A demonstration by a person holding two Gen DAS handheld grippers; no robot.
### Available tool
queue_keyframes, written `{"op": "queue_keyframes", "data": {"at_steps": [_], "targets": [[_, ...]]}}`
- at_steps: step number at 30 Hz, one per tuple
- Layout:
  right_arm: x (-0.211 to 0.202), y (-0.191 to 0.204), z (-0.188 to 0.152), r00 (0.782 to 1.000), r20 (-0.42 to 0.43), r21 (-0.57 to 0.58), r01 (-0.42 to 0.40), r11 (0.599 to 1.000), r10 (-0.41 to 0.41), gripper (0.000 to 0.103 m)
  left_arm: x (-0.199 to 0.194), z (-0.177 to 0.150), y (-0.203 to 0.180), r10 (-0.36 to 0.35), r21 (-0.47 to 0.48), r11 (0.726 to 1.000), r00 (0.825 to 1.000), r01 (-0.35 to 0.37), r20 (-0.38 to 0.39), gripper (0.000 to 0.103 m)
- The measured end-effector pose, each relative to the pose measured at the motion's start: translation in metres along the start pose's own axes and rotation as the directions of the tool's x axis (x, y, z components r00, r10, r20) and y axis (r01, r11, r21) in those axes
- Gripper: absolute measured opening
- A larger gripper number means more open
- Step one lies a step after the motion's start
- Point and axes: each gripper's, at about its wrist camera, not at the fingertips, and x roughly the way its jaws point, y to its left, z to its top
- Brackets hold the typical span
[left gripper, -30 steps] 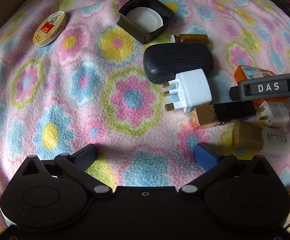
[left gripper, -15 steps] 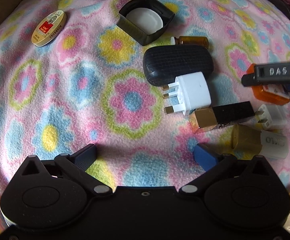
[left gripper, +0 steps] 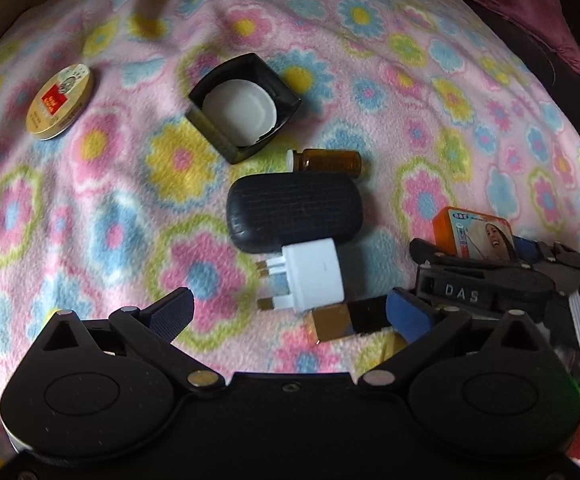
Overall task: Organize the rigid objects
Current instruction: 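Grasp the white plug adapter with the left tool while the right tool grasps the orange card, then carry the white plug adapter and orange card over the basket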
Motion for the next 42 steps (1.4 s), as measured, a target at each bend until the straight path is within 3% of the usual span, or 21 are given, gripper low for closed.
{"op": "queue_keyframes", "data": {"at_steps": [5, 6, 7, 10, 13, 18, 21, 26, 36, 42], "targets": [[0.0, 0.0, -0.001, 1.0, 0.01, -0.005, 0.0, 1.0, 0.0, 0.103, 0.019, 0.013, -0.002, -0.03, -0.067, 0.997, 0.999, 0.027, -0.042, 0.097], [0.0, 0.002, -0.001, 1.0, 0.011, -0.005, 0.001, 1.0, 0.0, 0.103, 0.023, 0.015, -0.003, -0.027, -0.069, 0.997, 0.998, 0.023, -0.056, 0.092], [-0.001, 0.001, -0.001, 1.0, 0.012, -0.005, 0.001, 1.0, 0.0, 0.103, 0.028, 0.016, -0.004, -0.022, -0.065, 0.998, 0.997, 0.018, -0.069, 0.081], [-0.001, 0.002, -0.004, 1.0, 0.012, -0.004, -0.001, 1.0, 0.001, 0.103, 0.034, 0.016, -0.01, 0.053, -0.001, 0.999, 0.996, -0.053, -0.078, 0.06], [-0.001, 0.002, -0.005, 1.0, 0.007, -0.004, -0.003, 1.0, 0.003, 0.103, 0.032, 0.015, -0.01, 0.062, 0.042, 0.997, 0.996, -0.06, -0.065, 0.047], [-0.002, 0.0, 0.002, 0.999, -0.03, 0.005, -0.009, 1.0, 0.01, 0.103, 0.025, 0.015, 0.008, 0.037, -0.011, 0.999, 0.997, -0.038, -0.066, 0.046], [-0.006, 0.0, 0.012, 0.998, -0.069, 0.021, -0.002, 1.0, 0.003, 0.092, 0.02, 0.014, 0.009, 0.062, -0.011, 0.998, 0.996, -0.063, -0.063, 0.046], [-0.02, 0.0, 0.017, 0.995, -0.1, 0.054, 0.006, 0.999, -0.001, 0.092, 0.0, 0.008, 0.013, 0.087, -0.006, 0.996, 0.995, -0.088, -0.04, 0.046], [-0.101, -0.012, 0.026, 0.996, 0.04, 0.118, -0.085, 0.989, 0.081, 0.092, -0.058, -0.009, 0.015, 0.079, -0.06, 0.995, 0.996, -0.077, 0.034, 0.046], [-0.163, -0.019, 0.004, 0.981, 0.114, 0.096, -0.167, 0.981, 0.156, 0.092, -0.095, -0.043, 0.009, 0.062, -0.064, 0.996, 0.995, -0.057, 0.081, 0.046]]}}
